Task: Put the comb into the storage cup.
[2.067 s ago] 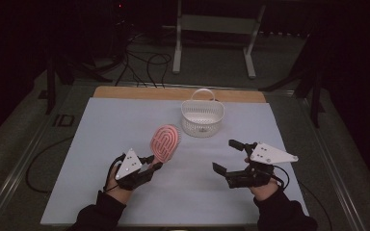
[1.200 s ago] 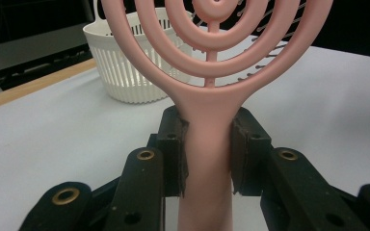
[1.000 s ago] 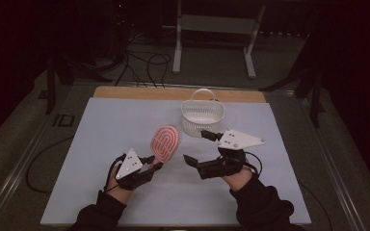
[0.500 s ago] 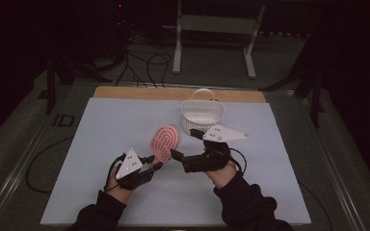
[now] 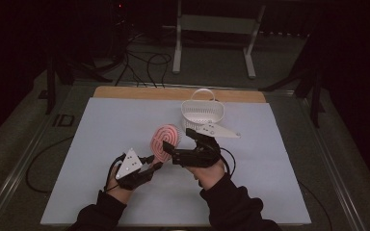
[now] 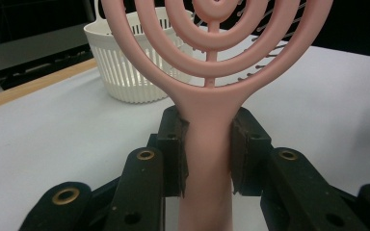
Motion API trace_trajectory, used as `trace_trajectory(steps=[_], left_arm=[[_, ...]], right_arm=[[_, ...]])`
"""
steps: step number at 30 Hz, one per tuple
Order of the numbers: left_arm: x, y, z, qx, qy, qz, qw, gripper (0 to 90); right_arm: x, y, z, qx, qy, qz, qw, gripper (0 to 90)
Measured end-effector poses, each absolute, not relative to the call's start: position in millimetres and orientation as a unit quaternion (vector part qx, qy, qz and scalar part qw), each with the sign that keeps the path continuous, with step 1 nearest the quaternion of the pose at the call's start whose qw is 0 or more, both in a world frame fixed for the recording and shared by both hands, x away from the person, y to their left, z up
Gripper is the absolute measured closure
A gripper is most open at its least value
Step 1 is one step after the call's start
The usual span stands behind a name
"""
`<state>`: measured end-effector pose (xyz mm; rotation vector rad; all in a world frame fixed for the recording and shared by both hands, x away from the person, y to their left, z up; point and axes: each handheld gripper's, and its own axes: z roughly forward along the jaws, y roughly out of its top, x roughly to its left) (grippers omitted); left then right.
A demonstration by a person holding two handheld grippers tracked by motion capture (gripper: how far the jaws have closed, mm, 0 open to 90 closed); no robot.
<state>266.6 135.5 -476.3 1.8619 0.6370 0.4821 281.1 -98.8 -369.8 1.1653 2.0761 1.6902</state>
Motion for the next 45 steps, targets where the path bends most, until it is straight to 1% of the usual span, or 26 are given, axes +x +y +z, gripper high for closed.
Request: trace_trajectory(steps=[8, 19, 20, 25, 36, 41, 45], left_arm=[[266.2, 135.0, -476.2, 0.778, 0.267, 0.203, 0.531, 70.8], [266.2, 135.4, -476.0, 0.777, 0.266, 0.203, 0.533, 70.8], [266.0, 135.2, -475.9, 0.776, 0.266, 0.206, 0.533, 70.8], [265.7, 134.5, -476.0, 0.778, 0.263, 0.205, 0.532, 70.8], [266.0, 133.9, -476.4, 0.779, 0.261, 0.199, 0.534, 70.7], [266.8, 133.5, -476.8, 0.783, 0.262, 0.195, 0.530, 70.7], [267.0, 133.1, -476.6, 0.784, 0.261, 0.195, 0.528, 70.7]], right_arm=[[280.2, -91.2, -372.8, 0.417, 0.697, 0.576, 0.090, 8.9], [281.9, -82.4, -383.6, 0.449, 0.680, 0.576, 0.060, 27.5], [282.5, -82.1, -384.7, 0.450, 0.680, 0.576, 0.057, 28.1], [285.0, -80.4, -391.2, 0.460, 0.676, 0.574, 0.043, 39.6], [287.0, -80.1, -396.0, 0.471, 0.674, 0.569, 0.030, 61.6], [288.8, -81.8, -398.1, 0.469, 0.672, 0.572, 0.027, 63.2], [288.4, -81.5, -397.9, 0.461, 0.679, 0.571, 0.034, 63.5]])
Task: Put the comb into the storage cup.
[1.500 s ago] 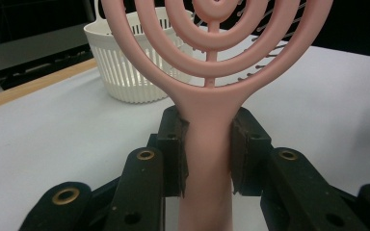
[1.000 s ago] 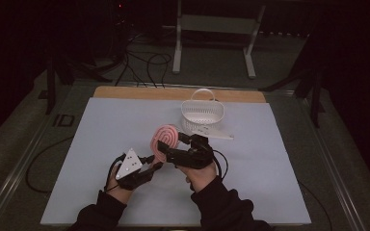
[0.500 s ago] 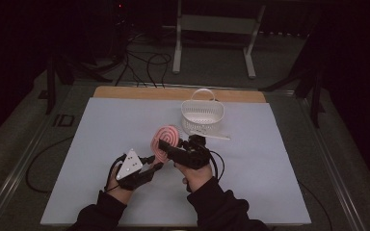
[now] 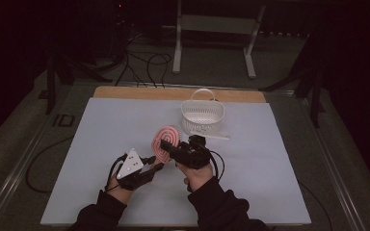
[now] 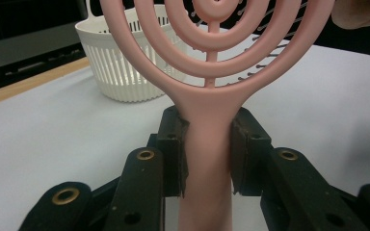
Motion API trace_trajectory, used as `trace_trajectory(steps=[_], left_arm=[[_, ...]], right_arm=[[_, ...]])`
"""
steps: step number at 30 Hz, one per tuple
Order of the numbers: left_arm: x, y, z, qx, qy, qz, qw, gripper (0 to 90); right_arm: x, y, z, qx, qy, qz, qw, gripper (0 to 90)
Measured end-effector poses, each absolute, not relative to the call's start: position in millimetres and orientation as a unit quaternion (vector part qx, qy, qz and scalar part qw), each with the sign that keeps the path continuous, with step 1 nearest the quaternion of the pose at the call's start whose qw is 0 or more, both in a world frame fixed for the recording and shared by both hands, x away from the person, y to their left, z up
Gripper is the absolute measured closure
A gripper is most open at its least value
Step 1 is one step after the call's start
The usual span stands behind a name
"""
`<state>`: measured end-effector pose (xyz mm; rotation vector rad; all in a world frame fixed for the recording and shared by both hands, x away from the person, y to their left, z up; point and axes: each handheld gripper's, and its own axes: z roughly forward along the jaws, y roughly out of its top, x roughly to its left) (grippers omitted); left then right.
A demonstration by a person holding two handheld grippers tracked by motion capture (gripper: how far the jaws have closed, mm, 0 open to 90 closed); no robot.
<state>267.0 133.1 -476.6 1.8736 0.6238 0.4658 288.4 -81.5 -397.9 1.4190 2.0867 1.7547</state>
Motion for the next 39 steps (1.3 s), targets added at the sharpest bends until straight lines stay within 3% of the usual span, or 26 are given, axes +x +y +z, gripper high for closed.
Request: trace_trajectory(steps=[9, 11, 14, 39], left_arm=[[269.7, 130.8, -476.9, 0.785, 0.274, 0.169, 0.529, 68.7], [270.3, 130.4, -477.5, 0.782, 0.287, 0.169, 0.526, 54.2], [271.7, 131.2, -477.4, 0.779, 0.297, 0.158, 0.529, 45.7], [276.7, 135.8, -472.0, 0.785, 0.321, 0.129, 0.515, 5.8]], right_arm=[[288.0, -80.0, -397.2, 0.441, 0.691, 0.571, 0.048, 64.1], [287.8, -79.4, -396.1, 0.436, 0.694, 0.571, 0.053, 64.2], [288.7, -79.8, -393.5, 0.426, 0.699, 0.571, 0.062, 64.2], [296.3, -95.2, -368.3, 0.389, 0.713, 0.576, 0.093, 64.4]])
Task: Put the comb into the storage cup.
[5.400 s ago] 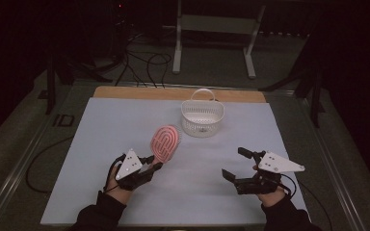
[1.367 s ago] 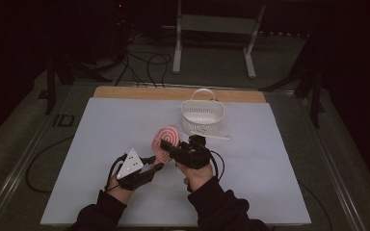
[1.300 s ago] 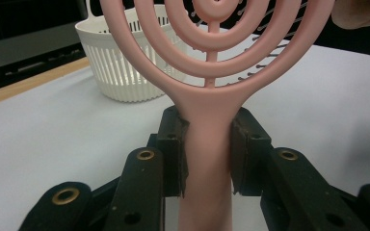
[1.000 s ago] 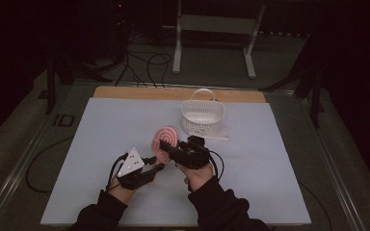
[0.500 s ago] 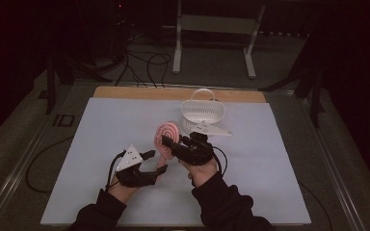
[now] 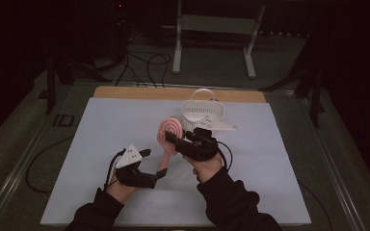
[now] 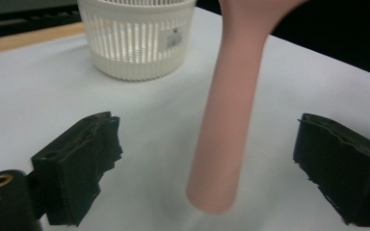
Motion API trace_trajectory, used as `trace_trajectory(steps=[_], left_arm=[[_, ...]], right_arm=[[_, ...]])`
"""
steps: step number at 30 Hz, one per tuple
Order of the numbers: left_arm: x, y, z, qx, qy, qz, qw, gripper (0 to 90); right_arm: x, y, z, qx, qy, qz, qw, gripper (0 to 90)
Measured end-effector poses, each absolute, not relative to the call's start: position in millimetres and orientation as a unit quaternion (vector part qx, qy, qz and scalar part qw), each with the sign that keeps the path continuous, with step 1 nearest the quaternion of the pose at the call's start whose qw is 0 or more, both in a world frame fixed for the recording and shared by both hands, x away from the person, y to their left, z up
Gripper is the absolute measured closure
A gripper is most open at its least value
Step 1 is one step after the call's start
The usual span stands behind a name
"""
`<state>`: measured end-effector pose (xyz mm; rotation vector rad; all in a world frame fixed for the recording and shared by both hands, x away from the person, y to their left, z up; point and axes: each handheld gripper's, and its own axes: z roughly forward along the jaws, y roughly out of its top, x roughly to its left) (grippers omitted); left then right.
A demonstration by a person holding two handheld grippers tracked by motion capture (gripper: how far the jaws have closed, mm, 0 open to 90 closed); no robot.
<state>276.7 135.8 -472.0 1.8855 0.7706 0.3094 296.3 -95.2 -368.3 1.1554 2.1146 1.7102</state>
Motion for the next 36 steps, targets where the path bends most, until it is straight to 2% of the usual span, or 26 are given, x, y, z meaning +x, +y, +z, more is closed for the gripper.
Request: trace_trajectory(steps=[5, 15, 36], left_arm=[[277.4, 136.5, -472.0, 0.791, 0.306, 0.103, 0.520, 0.0], [277.1, 142.4, -471.9, 0.793, 0.286, 0.088, 0.531, 0.0], [264.0, 166.5, -472.1, 0.784, 0.262, 0.097, 0.554, 0.0]], right_arm=[[298.7, -100.8, -362.5, 0.377, 0.719, 0.575, 0.100, 64.3], [302.7, -111.9, -355.1, 0.356, 0.728, 0.574, 0.115, 64.3], [311.3, -132.0, -322.5, 0.287, 0.737, 0.589, 0.162, 64.3]])
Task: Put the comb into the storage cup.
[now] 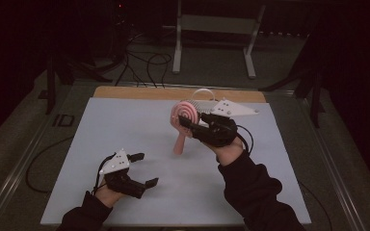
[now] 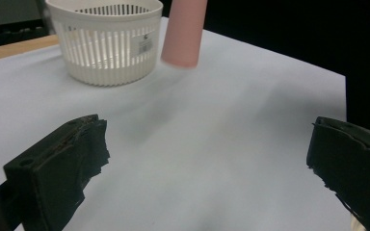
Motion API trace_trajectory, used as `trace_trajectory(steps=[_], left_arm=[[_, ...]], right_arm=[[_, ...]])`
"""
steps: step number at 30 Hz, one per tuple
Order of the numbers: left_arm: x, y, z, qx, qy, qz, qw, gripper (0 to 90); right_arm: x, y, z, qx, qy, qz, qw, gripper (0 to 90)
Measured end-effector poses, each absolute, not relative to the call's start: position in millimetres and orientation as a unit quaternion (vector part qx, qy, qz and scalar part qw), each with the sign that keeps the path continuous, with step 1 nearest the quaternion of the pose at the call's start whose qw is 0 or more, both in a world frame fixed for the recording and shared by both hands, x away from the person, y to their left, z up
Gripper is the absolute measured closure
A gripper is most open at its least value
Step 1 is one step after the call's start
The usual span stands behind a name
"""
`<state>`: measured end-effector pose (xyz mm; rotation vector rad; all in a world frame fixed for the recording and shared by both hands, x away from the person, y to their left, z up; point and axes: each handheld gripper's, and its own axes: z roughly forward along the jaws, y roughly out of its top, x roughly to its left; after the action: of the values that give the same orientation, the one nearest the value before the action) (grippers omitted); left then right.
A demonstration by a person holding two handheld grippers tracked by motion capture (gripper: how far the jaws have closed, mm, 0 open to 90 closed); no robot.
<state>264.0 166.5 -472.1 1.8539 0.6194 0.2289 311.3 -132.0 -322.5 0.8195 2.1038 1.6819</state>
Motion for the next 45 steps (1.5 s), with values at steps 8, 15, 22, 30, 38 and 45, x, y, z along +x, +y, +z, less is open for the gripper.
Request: trace_trajectory(steps=[8, 15, 22, 30, 38, 45], left_arm=[[261.2, 176.9, -477.0, 0.788, 0.269, 0.103, 0.544, 0.0], [257.4, 188.8, -480.7, 0.786, 0.272, 0.108, 0.545, 0.0], [254.1, 204.4, -484.9, 0.789, 0.281, 0.127, 0.532, 0.0], [248.7, 218.6, -493.9, 0.798, 0.296, 0.117, 0.513, 0.0], [240.6, 236.4, -499.5, 0.790, 0.311, 0.126, 0.513, 0.0], [236.3, 245.7, -499.3, 0.783, 0.315, 0.137, 0.518, 0.0]], right_arm=[[315.1, -143.1, -312.2, 0.282, 0.734, 0.590, 0.184, 64.4], [317.8, -152.3, -305.7, 0.279, 0.732, 0.588, 0.202, 64.4], [322.2, -161.1, -297.0, 0.273, 0.729, 0.589, 0.215, 64.4], [327.5, -169.8, -292.1, 0.265, 0.729, 0.586, 0.234, 64.4], [335.1, -177.3, -283.4, 0.253, 0.725, 0.585, 0.260, 64.4], [345.4, -180.4, -279.5, 0.241, 0.728, 0.572, 0.291, 64.3]])
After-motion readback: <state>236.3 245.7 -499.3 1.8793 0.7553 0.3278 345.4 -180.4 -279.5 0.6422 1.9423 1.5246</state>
